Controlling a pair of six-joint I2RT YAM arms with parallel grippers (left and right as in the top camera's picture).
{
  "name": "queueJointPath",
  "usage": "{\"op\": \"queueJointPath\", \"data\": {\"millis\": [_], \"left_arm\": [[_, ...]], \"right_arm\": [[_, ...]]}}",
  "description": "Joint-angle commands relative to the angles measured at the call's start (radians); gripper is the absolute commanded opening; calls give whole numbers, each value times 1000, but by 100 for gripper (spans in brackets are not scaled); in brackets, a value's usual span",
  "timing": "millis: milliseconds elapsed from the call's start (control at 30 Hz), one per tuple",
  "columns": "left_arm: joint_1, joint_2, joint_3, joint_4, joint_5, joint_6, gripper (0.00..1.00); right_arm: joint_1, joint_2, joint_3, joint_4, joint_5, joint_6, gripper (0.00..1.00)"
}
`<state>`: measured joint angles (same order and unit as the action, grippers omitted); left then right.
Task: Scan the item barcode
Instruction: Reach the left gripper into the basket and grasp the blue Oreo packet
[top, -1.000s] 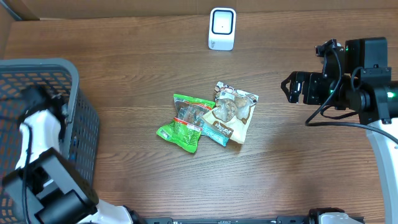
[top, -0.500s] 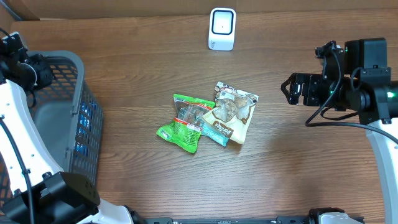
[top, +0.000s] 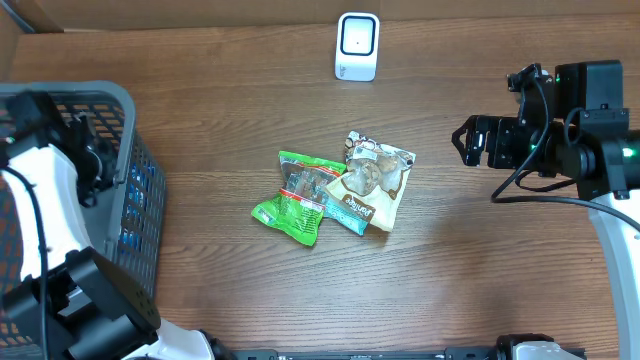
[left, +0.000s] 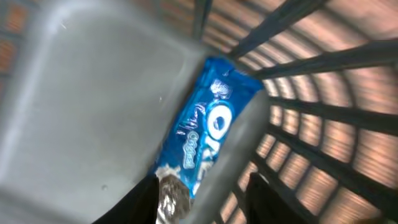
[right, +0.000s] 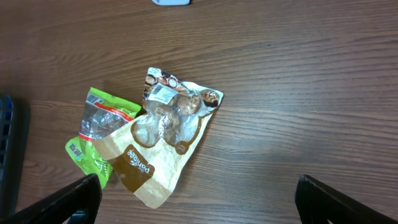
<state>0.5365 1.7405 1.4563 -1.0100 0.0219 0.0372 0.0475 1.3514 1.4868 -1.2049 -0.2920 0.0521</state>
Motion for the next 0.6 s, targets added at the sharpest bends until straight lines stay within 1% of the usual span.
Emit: {"op": "queueJointPath", "data": {"millis": [0,33,100,167,200,267,300,333,367,433,467,567], "left_arm": [[4,6,-127,95,-34,31,37],[4,6,-169,139,-34,31,39],[4,6,-235,208,-35,31,46],[4,6,-303,282,-60,31,63],[4,6,-331,313,-76,31,74],[4,6,-402,397,-112,31,81],[4,6,-432,434,-126,34,82],[4,6,-466,474,-134,45,81],[4,6,-488,498,-134,55,63],[4,6,-488,499,-134,57,13],[4,6,-486,499,-134,57,4],[4,4,-459,479,-134,55,4]], "right_arm": [[-3,1,18,5,-9,0,100],[-3,1,18,4,-9,0,100],[-3,1,18,2,-9,0,100],[-3,1,18,-2,-9,0,100],[-3,1,18,-2,-9,0,100],[-3,1,18,-2,-9,0,100],[-3,1,18,-2,-9,0,100],[-3,1,18,-2,-9,0,100],[-3,1,18,-2,-9,0,100],[-3,1,18,-5,-9,0,100],[-3,1,18,-6,-9,0,100],[-3,1,18,-7,-10,0,100]]}}
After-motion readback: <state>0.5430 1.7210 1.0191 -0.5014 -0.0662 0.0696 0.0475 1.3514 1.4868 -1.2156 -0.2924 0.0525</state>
